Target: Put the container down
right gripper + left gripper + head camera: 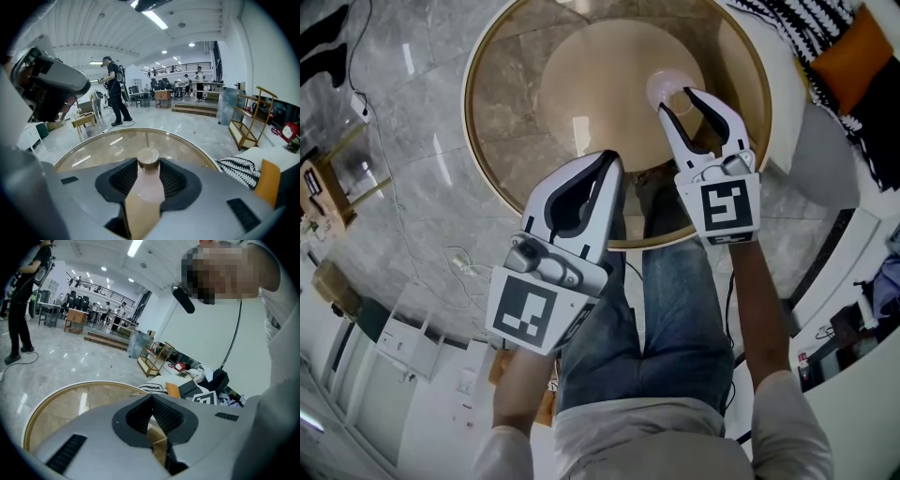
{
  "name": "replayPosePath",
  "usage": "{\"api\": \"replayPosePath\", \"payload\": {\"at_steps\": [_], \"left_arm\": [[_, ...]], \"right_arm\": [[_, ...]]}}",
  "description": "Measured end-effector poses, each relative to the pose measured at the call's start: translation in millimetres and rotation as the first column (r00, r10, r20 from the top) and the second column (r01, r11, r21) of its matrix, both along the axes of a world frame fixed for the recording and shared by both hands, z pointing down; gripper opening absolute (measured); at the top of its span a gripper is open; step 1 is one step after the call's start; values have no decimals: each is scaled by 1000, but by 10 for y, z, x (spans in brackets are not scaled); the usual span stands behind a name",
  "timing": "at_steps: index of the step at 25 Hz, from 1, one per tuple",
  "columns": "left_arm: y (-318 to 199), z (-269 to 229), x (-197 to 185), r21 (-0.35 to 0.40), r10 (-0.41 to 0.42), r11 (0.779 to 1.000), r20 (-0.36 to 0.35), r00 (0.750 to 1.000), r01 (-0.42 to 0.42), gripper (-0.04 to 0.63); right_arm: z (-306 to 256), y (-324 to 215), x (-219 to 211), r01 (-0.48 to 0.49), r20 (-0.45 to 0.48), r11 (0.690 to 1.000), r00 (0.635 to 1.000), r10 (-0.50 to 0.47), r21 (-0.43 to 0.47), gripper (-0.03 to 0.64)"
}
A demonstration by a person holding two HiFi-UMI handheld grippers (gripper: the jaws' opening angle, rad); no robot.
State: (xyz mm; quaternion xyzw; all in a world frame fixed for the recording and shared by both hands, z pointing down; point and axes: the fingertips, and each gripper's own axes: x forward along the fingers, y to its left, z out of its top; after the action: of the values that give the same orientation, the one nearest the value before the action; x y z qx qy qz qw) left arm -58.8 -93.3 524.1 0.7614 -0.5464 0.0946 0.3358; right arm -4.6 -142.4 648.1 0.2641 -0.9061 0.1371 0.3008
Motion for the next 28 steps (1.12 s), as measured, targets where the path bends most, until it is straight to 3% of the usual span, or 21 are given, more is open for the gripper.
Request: {"api": "replayPosePath", "payload": {"at_steps": [28], "left_arm": [[4, -349, 83, 35, 86, 996, -6, 996, -86, 18]], "right_arm": [[-397, 36, 98, -62, 37, 998, 997, 62, -5, 117]]}}
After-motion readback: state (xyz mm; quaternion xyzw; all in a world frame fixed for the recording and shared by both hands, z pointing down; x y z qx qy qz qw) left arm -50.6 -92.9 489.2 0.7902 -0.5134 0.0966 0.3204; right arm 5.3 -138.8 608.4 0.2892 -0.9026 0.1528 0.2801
